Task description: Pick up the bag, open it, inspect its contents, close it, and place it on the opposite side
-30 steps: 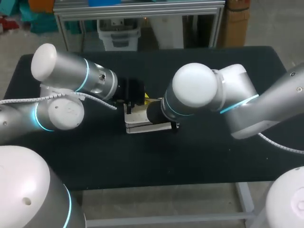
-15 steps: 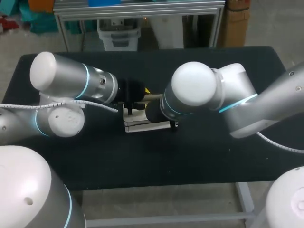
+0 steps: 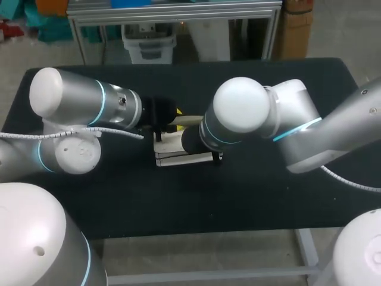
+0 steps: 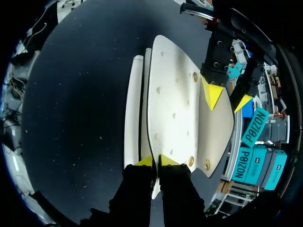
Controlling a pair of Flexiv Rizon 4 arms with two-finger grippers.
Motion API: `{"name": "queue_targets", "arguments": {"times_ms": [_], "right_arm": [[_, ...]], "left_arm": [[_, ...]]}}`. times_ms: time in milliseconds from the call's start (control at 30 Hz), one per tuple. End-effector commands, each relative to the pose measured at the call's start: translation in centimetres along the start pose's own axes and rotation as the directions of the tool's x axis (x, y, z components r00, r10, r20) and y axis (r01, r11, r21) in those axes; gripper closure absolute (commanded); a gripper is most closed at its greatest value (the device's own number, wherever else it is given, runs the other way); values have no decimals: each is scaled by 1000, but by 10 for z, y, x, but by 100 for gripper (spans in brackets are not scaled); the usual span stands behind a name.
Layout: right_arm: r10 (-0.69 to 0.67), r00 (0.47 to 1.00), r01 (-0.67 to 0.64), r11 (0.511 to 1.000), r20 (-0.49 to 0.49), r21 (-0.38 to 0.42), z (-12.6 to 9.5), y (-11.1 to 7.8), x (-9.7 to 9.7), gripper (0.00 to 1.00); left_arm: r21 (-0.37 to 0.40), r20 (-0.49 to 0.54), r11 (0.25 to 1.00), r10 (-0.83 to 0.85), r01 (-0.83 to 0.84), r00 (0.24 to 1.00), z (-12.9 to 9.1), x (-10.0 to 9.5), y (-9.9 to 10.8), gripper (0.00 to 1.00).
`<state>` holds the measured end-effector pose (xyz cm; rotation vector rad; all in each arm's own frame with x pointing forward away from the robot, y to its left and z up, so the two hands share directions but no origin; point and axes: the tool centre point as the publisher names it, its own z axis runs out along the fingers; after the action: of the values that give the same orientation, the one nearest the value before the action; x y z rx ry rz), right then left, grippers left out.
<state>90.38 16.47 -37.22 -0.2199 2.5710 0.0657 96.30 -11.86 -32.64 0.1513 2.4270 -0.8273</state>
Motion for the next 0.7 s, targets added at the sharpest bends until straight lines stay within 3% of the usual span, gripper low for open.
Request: {"name": "queue_targets", "arguments": {"times_ms": [33, 200, 333, 600, 700], "right_arm": [[-2, 1000, 2, 1000, -1, 7, 0, 2, 0, 100], [-3, 1000, 3, 1000, -2, 7, 0, 2, 0, 100], [-4, 1000, 4, 1000, -4, 8, 1, 1, 0, 100], [-5, 1000, 5, 1000, -5, 7, 2, 1, -1, 100], [-6, 1000, 6, 1000, -6, 7, 2, 0, -1, 100]], "left_arm": [[-15, 1, 1000, -12, 12, 1000, 4, -4, 1, 60], [-13, 3, 1000, -23, 23, 1000, 3, -6, 2, 61], [-26, 3, 999, -24, 24, 1000, 2, -6, 1, 77], [-50, 13, 998, -27, 28, 1000, 1, -9, 3, 55], [-45, 23, 998, -35, 36, 999, -3, -13, 3, 53]]}}
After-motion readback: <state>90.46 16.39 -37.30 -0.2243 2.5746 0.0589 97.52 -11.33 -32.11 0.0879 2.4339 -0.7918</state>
